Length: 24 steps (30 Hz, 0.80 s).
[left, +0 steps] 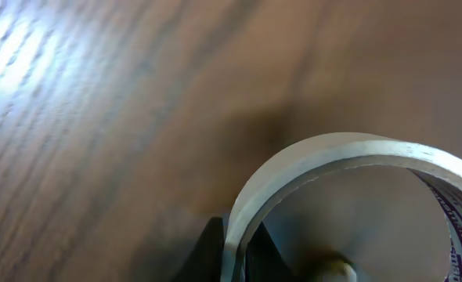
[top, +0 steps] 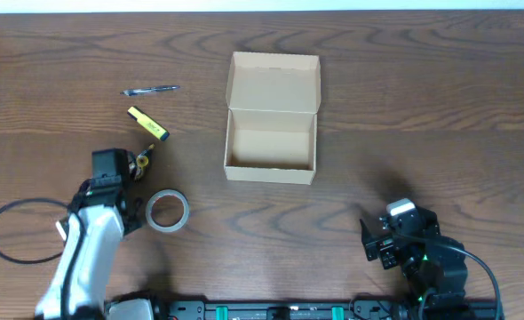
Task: Pack container
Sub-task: 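Grasp the clear tape roll's rim with the left gripper, then carry the tape roll into the box and release it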
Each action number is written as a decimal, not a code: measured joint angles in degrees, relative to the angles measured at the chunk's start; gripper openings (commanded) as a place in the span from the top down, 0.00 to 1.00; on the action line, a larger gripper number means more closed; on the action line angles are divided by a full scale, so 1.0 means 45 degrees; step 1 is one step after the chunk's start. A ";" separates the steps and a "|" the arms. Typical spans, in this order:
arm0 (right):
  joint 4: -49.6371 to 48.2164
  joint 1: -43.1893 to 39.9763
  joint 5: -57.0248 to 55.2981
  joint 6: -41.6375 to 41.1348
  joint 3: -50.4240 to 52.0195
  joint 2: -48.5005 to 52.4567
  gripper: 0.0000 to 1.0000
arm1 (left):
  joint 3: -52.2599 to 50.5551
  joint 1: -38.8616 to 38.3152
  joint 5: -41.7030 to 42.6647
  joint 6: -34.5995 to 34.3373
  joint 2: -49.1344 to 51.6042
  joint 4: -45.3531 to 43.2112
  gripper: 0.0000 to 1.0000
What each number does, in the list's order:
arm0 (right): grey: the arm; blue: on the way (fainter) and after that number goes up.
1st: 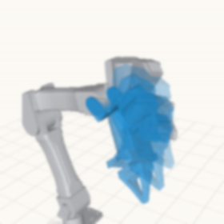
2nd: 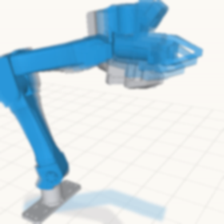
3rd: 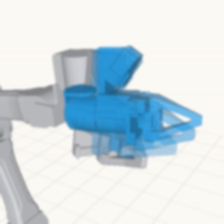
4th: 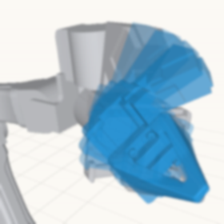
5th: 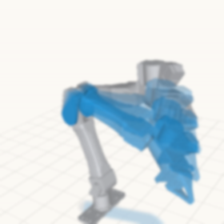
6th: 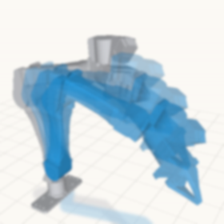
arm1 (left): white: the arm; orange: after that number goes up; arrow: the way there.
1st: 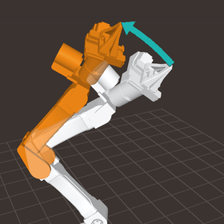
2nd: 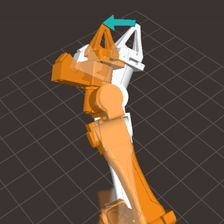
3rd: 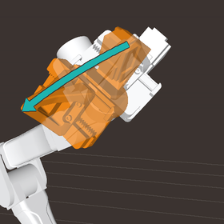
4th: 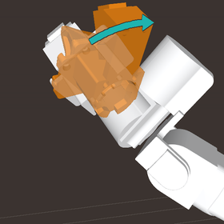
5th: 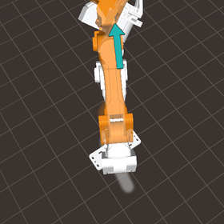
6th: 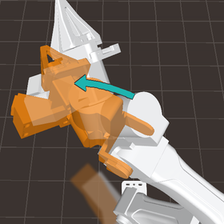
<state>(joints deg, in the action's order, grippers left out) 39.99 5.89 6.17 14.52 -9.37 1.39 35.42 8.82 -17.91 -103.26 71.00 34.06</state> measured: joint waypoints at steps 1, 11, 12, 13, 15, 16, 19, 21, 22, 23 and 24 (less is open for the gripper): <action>0.0000 0.0000 0.0000 -0.0005 0.0000 0.0000 0.01 | 0.0107 -0.0034 0.0005 0.0510 -0.0355 0.0019 0.94; 0.0000 0.0000 0.0000 0.0000 0.0000 -0.0005 0.01 | 0.5678 -0.2837 -0.0015 0.7611 -0.0146 0.0379 0.94; -0.0005 0.0000 -0.0010 -0.0005 0.0000 0.0000 0.01 | 0.6309 -0.3303 -0.0010 0.8252 0.0131 0.0379 0.94; 0.0000 0.0000 -0.0005 -0.0005 0.0000 0.0000 0.01 | 0.6883 -0.3759 -0.0010 0.8859 0.0437 0.0374 0.95; -0.0005 0.0000 -0.0005 -0.0005 0.0000 -0.0005 0.01 | 0.8004 -0.4726 -0.0024 0.9933 0.1166 0.0495 0.94; -0.0010 0.0000 -0.0005 -0.0005 0.0000 0.0000 0.01 | 0.8466 -0.5158 -0.0005 1.0365 0.1554 0.0529 0.94; -0.0005 0.0000 -0.0005 -0.0005 0.0000 0.0000 0.01 | 0.9986 -0.6441 -0.0005 1.1259 0.2890 0.1331 0.94; 0.0000 0.0000 -0.0005 0.0000 0.0000 0.0000 0.01 | 1.0914 -0.7169 0.0005 1.1584 0.3813 0.1821 0.94; -0.0005 0.0000 -0.0005 -0.0005 0.0000 0.0000 0.01 | 1.1356 -0.7582 0.0083 1.1710 0.4342 0.1953 0.94; -0.0005 0.0000 -0.0005 -0.0005 0.0000 0.0000 0.01 | 1.1662 -0.7859 0.0219 1.1788 0.4755 0.2025 0.94; 0.0000 0.0000 -0.0005 -0.0005 0.0000 0.0000 0.01 | 1.1919 -0.8087 0.0359 1.1851 0.5105 0.2050 0.94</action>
<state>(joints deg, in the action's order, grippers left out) 39.99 5.89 6.15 14.50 -9.37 1.39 89.06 -27.57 -16.29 -49.93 93.97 43.29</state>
